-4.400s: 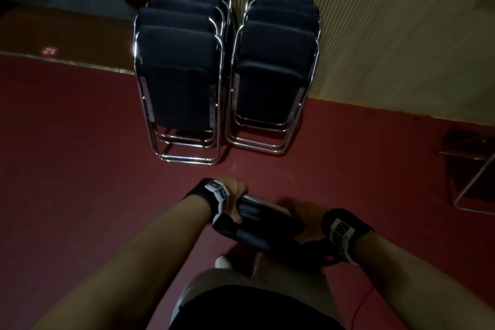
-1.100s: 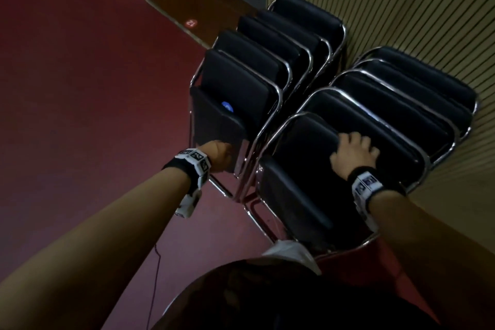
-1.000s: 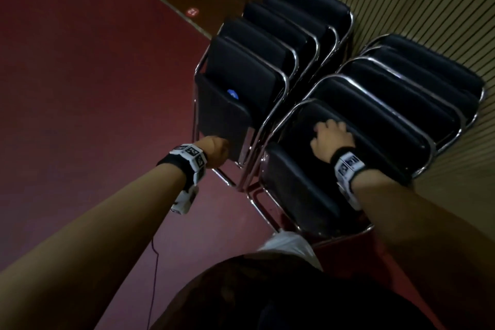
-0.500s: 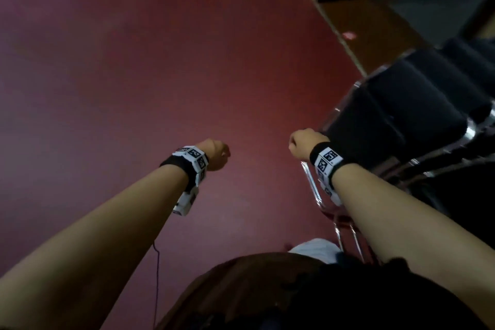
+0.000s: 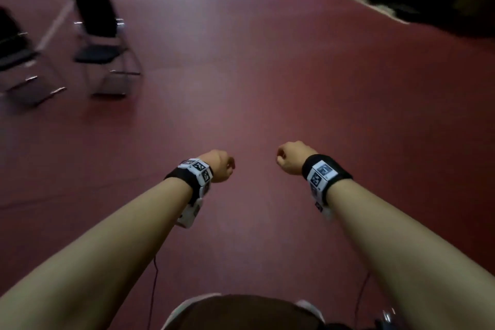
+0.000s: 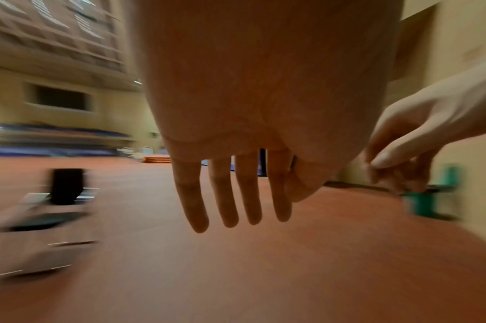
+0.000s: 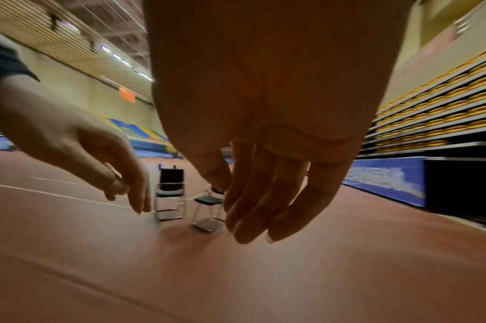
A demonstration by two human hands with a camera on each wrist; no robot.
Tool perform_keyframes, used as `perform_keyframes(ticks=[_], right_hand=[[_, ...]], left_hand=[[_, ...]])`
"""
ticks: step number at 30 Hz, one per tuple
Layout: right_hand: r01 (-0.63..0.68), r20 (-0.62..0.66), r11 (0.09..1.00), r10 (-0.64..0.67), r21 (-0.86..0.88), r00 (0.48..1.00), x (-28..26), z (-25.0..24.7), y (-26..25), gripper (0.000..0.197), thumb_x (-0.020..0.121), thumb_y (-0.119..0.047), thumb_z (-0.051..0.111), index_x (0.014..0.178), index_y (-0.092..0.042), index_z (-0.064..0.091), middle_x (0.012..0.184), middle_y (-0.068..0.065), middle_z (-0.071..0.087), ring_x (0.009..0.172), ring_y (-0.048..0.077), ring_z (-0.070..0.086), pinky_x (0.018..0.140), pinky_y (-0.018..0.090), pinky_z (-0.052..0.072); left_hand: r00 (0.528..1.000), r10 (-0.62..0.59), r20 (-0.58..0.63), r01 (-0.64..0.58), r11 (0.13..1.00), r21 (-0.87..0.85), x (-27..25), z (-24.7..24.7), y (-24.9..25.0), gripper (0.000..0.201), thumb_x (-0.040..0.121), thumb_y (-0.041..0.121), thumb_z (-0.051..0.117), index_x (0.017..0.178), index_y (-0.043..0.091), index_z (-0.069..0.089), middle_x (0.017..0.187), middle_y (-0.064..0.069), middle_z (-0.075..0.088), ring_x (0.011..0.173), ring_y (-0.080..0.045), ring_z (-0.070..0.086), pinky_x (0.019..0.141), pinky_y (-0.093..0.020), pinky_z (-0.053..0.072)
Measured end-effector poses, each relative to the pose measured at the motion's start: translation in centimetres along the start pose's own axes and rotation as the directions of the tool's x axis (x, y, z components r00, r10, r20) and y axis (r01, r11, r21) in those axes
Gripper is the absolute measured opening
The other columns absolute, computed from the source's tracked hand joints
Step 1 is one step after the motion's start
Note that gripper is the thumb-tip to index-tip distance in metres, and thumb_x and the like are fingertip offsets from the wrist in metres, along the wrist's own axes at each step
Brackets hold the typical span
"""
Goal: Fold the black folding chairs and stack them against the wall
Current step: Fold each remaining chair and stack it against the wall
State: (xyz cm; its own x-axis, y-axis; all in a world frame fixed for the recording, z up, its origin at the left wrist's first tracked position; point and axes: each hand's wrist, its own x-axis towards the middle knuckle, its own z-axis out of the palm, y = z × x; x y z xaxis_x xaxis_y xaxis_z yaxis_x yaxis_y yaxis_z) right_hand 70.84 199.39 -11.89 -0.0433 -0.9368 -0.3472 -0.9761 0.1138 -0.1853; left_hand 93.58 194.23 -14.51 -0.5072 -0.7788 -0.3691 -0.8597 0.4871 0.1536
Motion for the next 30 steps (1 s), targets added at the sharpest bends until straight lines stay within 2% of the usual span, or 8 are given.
perform_keyframes(ticks=[2, 4, 5, 7, 15, 20, 22, 30], right_hand=[[0.072, 0.028, 0.997, -0.072, -0.006, 0.997, 1.9, -0.7, -1.9, 0.029, 0.092, -0.027, 0.048, 0.104, -0.021, 0.074, 0.106, 0.009, 0.074, 0.094, 0.031, 0.068, 0.085, 0.039, 0.057], [0.270, 0.067, 0.959, -0.265, -0.083, 0.962, 6.8, -1.9, -8.1, 0.029, 0.092, -0.027, 0.048, 0.104, -0.021, 0.074, 0.103, 0.007, 0.074, 0.093, 0.030, 0.068, 0.084, 0.038, 0.057], [0.269, 0.077, 0.961, -0.264, -0.062, 0.961, 6.9, -2.0, -8.3, 0.028, 0.093, -0.026, 0.048, 0.103, -0.021, 0.074, 0.102, 0.007, 0.074, 0.093, 0.030, 0.068, 0.083, 0.037, 0.057], [0.425, 0.131, 0.897, -0.410, -0.120, 0.903, 10.4, -1.9, -14.2, 0.028, 0.092, -0.026, 0.048, 0.102, -0.021, 0.074, 0.099, 0.007, 0.075, 0.092, 0.030, 0.069, 0.082, 0.037, 0.057], [0.642, 0.262, 0.741, -0.591, -0.196, 0.763, 18.3, 0.3, -30.9, 0.030, 0.093, -0.027, 0.045, 0.105, -0.021, 0.072, 0.098, 0.008, 0.073, 0.084, 0.029, 0.068, 0.077, 0.039, 0.060], [0.650, 0.270, 0.735, -0.598, -0.191, 0.755, 24.8, 0.9, -38.6, 0.029, 0.092, -0.028, 0.045, 0.102, -0.023, 0.072, 0.097, 0.007, 0.074, 0.082, 0.028, 0.068, 0.077, 0.039, 0.060], [0.617, 0.271, 0.763, -0.563, -0.193, 0.781, 30.0, 0.7, -43.0, 0.029, 0.091, -0.027, 0.045, 0.102, -0.023, 0.072, 0.097, 0.007, 0.074, 0.084, 0.029, 0.068, 0.078, 0.040, 0.060], [0.561, 0.267, 0.810, -0.510, -0.169, 0.818, 42.5, -2.1, -49.9, 0.029, 0.094, -0.026, 0.045, 0.105, -0.021, 0.072, 0.098, 0.009, 0.072, 0.084, 0.029, 0.066, 0.074, 0.036, 0.058]], left_hand=[[0.994, -0.110, -0.018, 0.109, 0.991, -0.072, -1.1, -0.6, -3.0, 0.036, 0.097, 0.019, 0.047, 0.127, 0.018, 0.068, 0.127, -0.009, 0.068, 0.116, -0.030, 0.063, 0.098, -0.036, 0.050], [0.949, -0.311, -0.048, 0.301, 0.941, -0.155, -4.3, -1.2, -9.4, 0.035, 0.097, 0.019, 0.047, 0.125, 0.017, 0.069, 0.128, -0.008, 0.068, 0.117, -0.030, 0.062, 0.099, -0.036, 0.050], [0.945, -0.322, -0.061, 0.307, 0.936, -0.172, -4.3, -1.2, -10.2, 0.035, 0.097, 0.019, 0.048, 0.124, 0.017, 0.069, 0.128, -0.008, 0.068, 0.117, -0.030, 0.063, 0.098, -0.037, 0.050], [0.881, -0.472, -0.039, 0.452, 0.863, -0.224, -8.2, -1.0, -15.1, 0.034, 0.096, 0.020, 0.048, 0.122, 0.018, 0.071, 0.126, -0.008, 0.069, 0.114, -0.030, 0.064, 0.096, -0.038, 0.052], [0.728, -0.686, 0.013, 0.649, 0.682, -0.338, -12.6, -0.4, -29.8, 0.033, 0.095, 0.022, 0.048, 0.119, 0.023, 0.071, 0.124, -0.007, 0.069, 0.111, -0.031, 0.065, 0.095, -0.039, 0.053], [0.721, -0.693, 0.017, 0.647, 0.663, -0.376, -10.0, -1.7, -39.8, 0.033, 0.095, 0.022, 0.048, 0.118, 0.023, 0.071, 0.124, -0.008, 0.070, 0.111, -0.032, 0.065, 0.095, -0.041, 0.053], [0.745, -0.667, 0.010, 0.624, 0.691, -0.364, -7.5, -3.5, -46.4, 0.033, 0.095, 0.023, 0.048, 0.119, 0.023, 0.071, 0.125, -0.007, 0.069, 0.112, -0.032, 0.064, 0.096, -0.041, 0.053], [0.809, -0.587, 0.027, 0.564, 0.763, -0.316, 1.8, -8.9, -58.5, 0.033, 0.097, 0.021, 0.047, 0.120, 0.022, 0.071, 0.126, -0.006, 0.068, 0.113, -0.030, 0.064, 0.096, -0.038, 0.052]])
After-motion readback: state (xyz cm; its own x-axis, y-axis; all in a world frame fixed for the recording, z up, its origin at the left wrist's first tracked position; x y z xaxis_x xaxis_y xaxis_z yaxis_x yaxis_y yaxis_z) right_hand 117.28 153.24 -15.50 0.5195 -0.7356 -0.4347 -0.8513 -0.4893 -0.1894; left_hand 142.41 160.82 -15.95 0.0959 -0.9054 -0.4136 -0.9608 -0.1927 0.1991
